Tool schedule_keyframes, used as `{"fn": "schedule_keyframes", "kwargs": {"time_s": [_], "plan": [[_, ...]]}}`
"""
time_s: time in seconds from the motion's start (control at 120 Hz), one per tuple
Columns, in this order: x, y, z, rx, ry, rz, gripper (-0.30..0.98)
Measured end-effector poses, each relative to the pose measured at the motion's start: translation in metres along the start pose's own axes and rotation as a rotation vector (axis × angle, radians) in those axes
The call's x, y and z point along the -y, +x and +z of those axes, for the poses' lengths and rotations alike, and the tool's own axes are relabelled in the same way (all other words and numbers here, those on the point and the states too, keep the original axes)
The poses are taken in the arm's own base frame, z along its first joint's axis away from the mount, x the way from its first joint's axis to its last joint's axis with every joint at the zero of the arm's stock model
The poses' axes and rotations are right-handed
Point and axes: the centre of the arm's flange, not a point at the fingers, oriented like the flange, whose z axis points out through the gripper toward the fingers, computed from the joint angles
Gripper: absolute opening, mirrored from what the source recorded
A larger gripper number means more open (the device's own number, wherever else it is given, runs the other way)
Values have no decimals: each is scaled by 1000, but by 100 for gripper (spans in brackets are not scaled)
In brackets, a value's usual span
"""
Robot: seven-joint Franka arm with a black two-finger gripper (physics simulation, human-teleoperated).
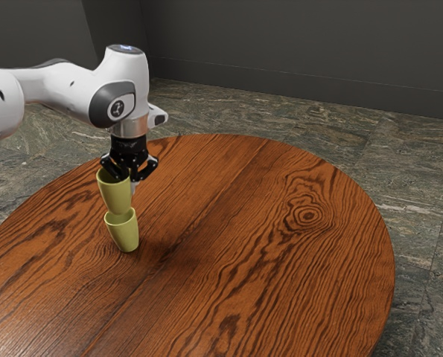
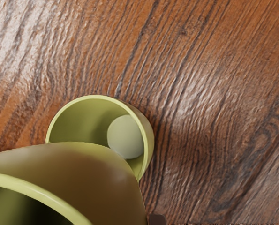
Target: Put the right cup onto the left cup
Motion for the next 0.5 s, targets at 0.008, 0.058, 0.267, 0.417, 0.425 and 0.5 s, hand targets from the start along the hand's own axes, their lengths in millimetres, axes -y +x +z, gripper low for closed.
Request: {"fn": "schedule_keyframes", "kwargs": {"time_s": [0.008,0.058,0.267,0.417,0.425,0.5], "plan": [[0,0,0,0,0,0,-10],[1,1,3,2,-2,-2,-10],[15,15,11,5,-31,-41,-10],[18,19,13,5,-63,-61,-10],[18,20,13,5,-65,-62,-10],[22,23,13,3,-76,-74,-10]]}}
